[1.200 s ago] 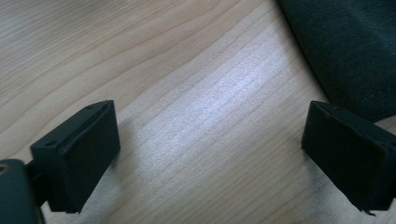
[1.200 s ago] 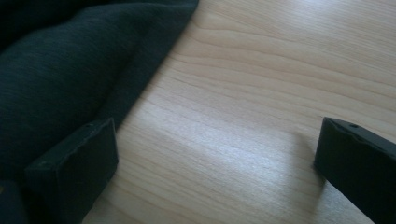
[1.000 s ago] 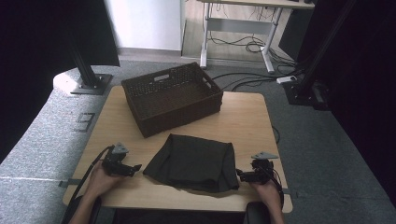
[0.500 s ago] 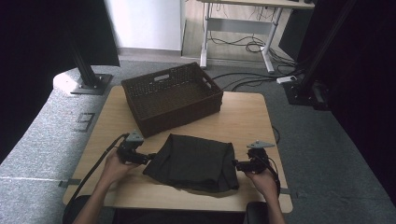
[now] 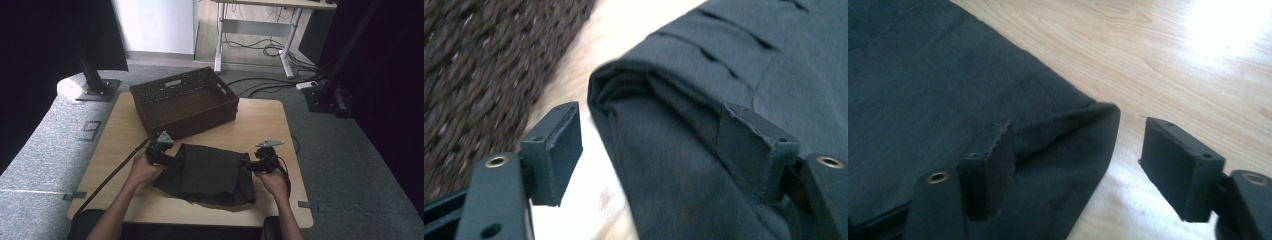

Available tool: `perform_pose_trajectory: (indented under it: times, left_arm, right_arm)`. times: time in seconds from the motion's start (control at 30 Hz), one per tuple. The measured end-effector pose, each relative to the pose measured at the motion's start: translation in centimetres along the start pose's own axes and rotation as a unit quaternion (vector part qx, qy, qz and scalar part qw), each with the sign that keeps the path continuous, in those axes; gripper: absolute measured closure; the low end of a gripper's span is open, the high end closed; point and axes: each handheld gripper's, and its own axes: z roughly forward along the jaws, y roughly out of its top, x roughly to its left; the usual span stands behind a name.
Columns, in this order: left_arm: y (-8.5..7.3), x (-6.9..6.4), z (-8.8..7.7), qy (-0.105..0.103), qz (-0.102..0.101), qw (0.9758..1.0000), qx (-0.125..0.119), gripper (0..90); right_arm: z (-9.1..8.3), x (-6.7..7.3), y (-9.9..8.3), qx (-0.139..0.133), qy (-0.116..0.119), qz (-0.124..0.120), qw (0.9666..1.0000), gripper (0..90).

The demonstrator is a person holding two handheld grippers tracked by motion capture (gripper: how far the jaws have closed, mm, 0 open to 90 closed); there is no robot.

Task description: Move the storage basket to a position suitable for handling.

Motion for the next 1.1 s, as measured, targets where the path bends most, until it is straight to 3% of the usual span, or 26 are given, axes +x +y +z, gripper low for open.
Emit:
perform_pose_trajectory:
  times: [0.17, 0.4, 0.5, 0.57, 0.67, 0.73, 0.83, 1.0, 1.03, 1.1]
  left_arm:
    - [0.3, 0.2, 1.2, -0.002, -0.005, 1.0, -0.002, 30.8]
    - [-0.2, 0.7, 2.3, 0.004, -0.007, 0.9999, 0.013, 30.0]
    - [-0.5, 0.7, 2.9, 0.01, 0.0, 0.9996, 0.025, 30.1]
    - [-0.5, 0.7, 2.9, 0.006, -0.006, 0.9997, 0.025, 30.1]
    - [-0.2, 0.5, 2.2, 0.007, -0.005, 0.9999, 0.015, 30.3]
    - [0.5, 0.1, 0.6, 0.005, -0.008, 0.9998, -0.019, 29.4]
    - [1.2, 0.0, -0.3, 0.002, -0.021, 0.9983, -0.054, 28.6]
    - [1.4, 0.2, 1.7, 0.018, -0.018, 0.9994, -0.021, 27.9]
    - [1.0, 0.5, 3.3, 0.025, -0.022, 0.9995, 0.0, 28.0]
    - [0.4, 0.8, 4.5, 0.032, -0.027, 0.9988, 0.024, 25.1]
  right_arm:
    - [1.2, -0.2, 0.6, 0.007, 0.004, 0.002, 1.0, 33.6]
    - [3.4, -0.2, 0.8, 0.023, -0.013, 0.002, 0.9997, 21.9]
    - [4.0, -0.3, 0.7, 0.03, -0.02, 0.001, 0.9994, 20.1]
    - [4.2, -0.4, 0.6, 0.033, -0.02, 0.005, 0.9993, 18.8]
    - [4.2, -0.5, 0.5, 0.033, -0.019, 0.006, 0.9993, 18.6]
    - [4.2, -0.5, 0.3, 0.031, -0.02, 0.008, 0.9993, 18.0]
    - [4.3, -0.5, 0.4, 0.031, -0.02, 0.008, 0.9993, 17.1]
    - [4.4, -0.6, 0.4, 0.034, -0.018, 0.008, 0.9992, 16.0]
    - [4.4, -0.6, 0.4, 0.034, -0.018, 0.008, 0.9992, 15.5]
    - [4.5, -0.7, 0.2, 0.036, -0.022, 0.012, 0.9991, 12.3]
